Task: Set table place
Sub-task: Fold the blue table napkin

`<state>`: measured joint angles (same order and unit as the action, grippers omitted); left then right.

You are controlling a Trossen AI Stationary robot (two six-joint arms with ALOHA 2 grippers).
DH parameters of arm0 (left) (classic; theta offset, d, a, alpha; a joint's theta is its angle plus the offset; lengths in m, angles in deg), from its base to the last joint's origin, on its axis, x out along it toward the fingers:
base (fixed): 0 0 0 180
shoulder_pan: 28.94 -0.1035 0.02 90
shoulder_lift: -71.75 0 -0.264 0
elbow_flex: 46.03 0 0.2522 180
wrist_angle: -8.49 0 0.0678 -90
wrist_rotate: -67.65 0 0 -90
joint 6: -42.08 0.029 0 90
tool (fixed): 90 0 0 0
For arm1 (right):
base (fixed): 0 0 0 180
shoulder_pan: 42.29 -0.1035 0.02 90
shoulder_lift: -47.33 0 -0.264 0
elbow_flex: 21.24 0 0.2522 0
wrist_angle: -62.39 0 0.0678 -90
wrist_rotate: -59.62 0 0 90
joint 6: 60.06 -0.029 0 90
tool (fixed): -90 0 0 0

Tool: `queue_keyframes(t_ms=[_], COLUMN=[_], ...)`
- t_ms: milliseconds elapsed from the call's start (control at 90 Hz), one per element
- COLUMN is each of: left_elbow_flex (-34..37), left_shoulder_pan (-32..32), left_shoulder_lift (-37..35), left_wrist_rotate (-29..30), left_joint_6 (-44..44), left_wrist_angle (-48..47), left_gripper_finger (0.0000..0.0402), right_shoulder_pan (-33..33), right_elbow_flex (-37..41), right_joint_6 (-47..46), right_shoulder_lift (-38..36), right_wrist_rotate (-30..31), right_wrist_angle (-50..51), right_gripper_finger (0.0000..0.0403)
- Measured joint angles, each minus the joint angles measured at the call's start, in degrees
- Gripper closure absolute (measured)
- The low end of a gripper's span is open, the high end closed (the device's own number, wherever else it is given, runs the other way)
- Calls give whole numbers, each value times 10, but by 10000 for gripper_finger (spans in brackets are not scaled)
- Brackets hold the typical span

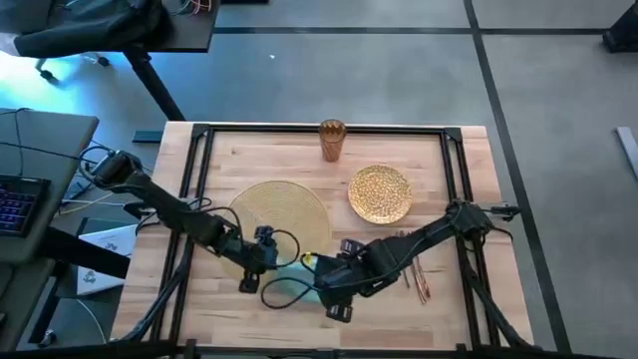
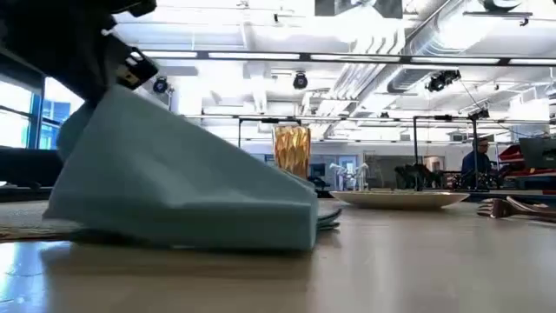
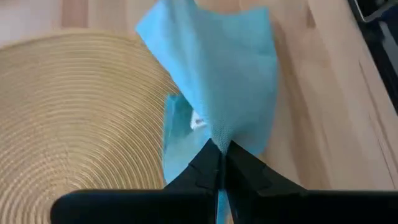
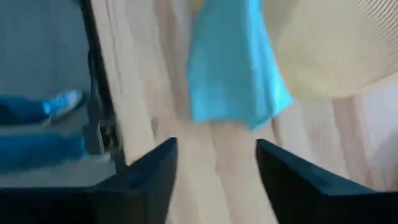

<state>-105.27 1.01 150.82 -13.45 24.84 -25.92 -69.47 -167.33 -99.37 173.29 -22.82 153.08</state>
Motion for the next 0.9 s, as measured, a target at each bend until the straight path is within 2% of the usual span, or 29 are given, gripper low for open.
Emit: queue_keyframes(t_ms=[78, 189, 411, 600, 900], left_elbow_flex=[0, 0, 0, 0, 0], left_shoulder_pan=[9, 19, 35, 36, 36], left_shoulder_lift=[0, 0, 0, 1, 2], left_wrist_rotate=[0, -3, -6, 1, 4], left_joint_6=[0, -1, -12, -17, -18], left_wrist_angle=[-1, -12, -29, -28, -29], left_gripper_finger=[401, 401, 401, 401, 402], right_shoulder_pan=[15, 43, 66, 80, 102], right_elbow_flex=[0, 1, 1, 1, 1], right_joint_6=[29, 117, 250, 266, 278], right_shoulder_lift=[26, 72, 132, 156, 186], right_wrist_rotate=[-17, -46, -45, -11, -63], right_wrist_angle=[-3, -18, -33, -48, -65], right_gripper_finger=[162, 168, 195, 212, 222])
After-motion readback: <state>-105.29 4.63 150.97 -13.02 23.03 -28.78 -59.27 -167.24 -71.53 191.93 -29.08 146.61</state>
